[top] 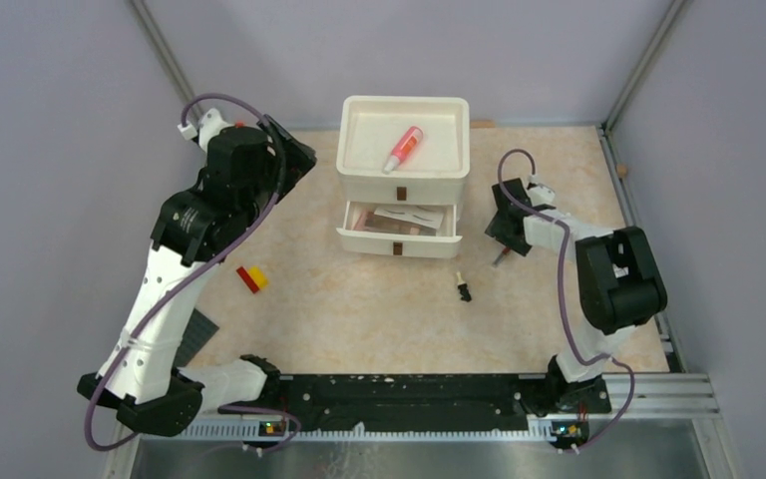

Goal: Organize the makeup
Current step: Pick up the makeup from the center of the board.

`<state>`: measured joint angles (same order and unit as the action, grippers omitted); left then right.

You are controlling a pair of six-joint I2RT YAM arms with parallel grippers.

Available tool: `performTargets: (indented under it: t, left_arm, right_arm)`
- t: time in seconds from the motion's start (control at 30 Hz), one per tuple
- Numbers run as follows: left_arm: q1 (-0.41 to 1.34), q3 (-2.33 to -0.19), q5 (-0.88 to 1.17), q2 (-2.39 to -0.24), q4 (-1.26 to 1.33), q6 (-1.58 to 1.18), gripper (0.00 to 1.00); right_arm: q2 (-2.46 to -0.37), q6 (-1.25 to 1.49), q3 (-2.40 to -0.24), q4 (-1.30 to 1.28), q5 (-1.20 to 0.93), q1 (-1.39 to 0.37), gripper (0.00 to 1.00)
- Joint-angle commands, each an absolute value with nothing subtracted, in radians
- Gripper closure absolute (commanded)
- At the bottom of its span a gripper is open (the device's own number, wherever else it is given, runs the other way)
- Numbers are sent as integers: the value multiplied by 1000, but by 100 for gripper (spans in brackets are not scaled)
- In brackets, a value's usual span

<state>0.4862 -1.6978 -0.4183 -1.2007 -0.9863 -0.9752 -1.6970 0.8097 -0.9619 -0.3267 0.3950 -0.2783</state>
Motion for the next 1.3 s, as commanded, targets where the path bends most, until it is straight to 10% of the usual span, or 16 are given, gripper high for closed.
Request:
performTargets:
  t: [0.0,0.2,0.43,1.27]
  left_arm:
    - [488,-1710,-470,-1179,-924,-983,1]
    - [488,-1679,-463,-1173,-881,-966,1]
    - [489,-1630,-462,-1167,-856,-960,1]
    - [477,-1620,-404,-1211,-837,-1008,1]
  right_arm:
    - [-1759,799,-1004,-364,410,-271,39]
    - [-1778,769,-1018,-369,434,-270,53]
    - [-1797,730,-1002,-342,440,-270,100]
    - [-1372,669,-868,-309,414,-271,100]
